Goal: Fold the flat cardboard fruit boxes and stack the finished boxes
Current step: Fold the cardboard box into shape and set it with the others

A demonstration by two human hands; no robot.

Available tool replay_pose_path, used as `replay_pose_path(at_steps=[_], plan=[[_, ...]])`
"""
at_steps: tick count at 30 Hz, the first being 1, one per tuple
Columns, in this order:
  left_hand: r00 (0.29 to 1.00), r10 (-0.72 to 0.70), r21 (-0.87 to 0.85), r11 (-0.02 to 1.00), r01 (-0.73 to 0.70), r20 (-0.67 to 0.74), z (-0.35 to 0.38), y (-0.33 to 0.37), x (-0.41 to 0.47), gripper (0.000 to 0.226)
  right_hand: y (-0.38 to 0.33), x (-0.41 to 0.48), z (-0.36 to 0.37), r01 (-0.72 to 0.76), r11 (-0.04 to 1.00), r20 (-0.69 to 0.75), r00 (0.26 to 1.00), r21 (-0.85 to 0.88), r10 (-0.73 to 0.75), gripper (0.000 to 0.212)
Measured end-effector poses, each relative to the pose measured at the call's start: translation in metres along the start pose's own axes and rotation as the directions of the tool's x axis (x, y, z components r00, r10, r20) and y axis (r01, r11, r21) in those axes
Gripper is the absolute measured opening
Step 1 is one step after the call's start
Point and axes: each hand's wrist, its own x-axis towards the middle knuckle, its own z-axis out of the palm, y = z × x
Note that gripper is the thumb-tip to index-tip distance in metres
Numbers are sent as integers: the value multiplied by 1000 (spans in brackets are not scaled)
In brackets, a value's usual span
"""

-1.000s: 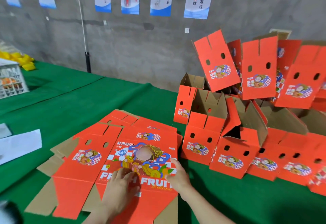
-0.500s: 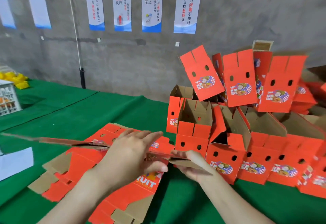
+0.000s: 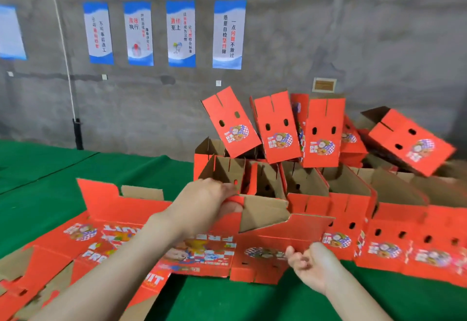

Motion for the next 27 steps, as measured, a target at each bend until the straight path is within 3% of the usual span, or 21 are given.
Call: replay_pose_path(at_steps=[2, 4, 6, 7, 8, 9, 11, 13, 16, 19, 22, 25, 27], plan=[[998, 44, -61, 997, -46, -42, 10, 22, 18, 34, -14, -10, -21, 209, 978, -65, 976, -3, -208, 24], [996, 61, -69, 995, -65, -59, 18, 45, 37, 36, -25, -22, -41, 460, 887, -138, 877, -34, -460, 14], [997, 61, -73, 995, -63, -39, 27, 67, 55, 37, -32, -37, -58, 712, 669, -104, 664, -212, -740, 9], [998, 62, -80, 995, -64, -29, 31, 78, 63, 38, -34, -43, -65, 792, 514, -5, 543, -329, -840, 15], [998, 65, -99, 993, -67, -26, 35, 89, 70, 38, -35, -49, -71, 826, 360, 134, 454, -433, -881, 20], [998, 66, -130, 989, -69, -23, 39, 100, 76, 39, -34, -53, -73, 821, 236, 272, 421, -520, -865, 24], [997, 72, -192, 979, -72, -6, 46, 123, 85, 39, -34, -58, -75, 761, 77, 444, 454, -644, -773, 33], [997, 81, -234, 969, -80, -2, 51, 142, 92, 36, -36, -61, -75, 688, 9, 456, 491, -726, -743, 38], [998, 64, -283, 957, -64, -7, 61, 162, 96, 31, -47, -63, -80, 587, -25, 409, 533, -809, -741, 34], [995, 80, -269, 961, -60, 62, 71, 175, 96, 33, -55, -67, -89, 458, -77, 387, 636, -886, -668, 38], [987, 89, -278, 959, -49, 131, 69, 177, 98, 37, -60, -66, -98, 440, -81, 408, 728, -894, -552, 33], [979, 88, -185, 981, -54, 182, 51, 156, 97, 54, -66, -62, -109, 450, -64, 409, 731, -891, -547, 30], [983, 51, -176, 984, -19, 179, 37, 133, 92, 54, -72, -59, -119, 447, -64, 393, 699, -892, -598, 28]])
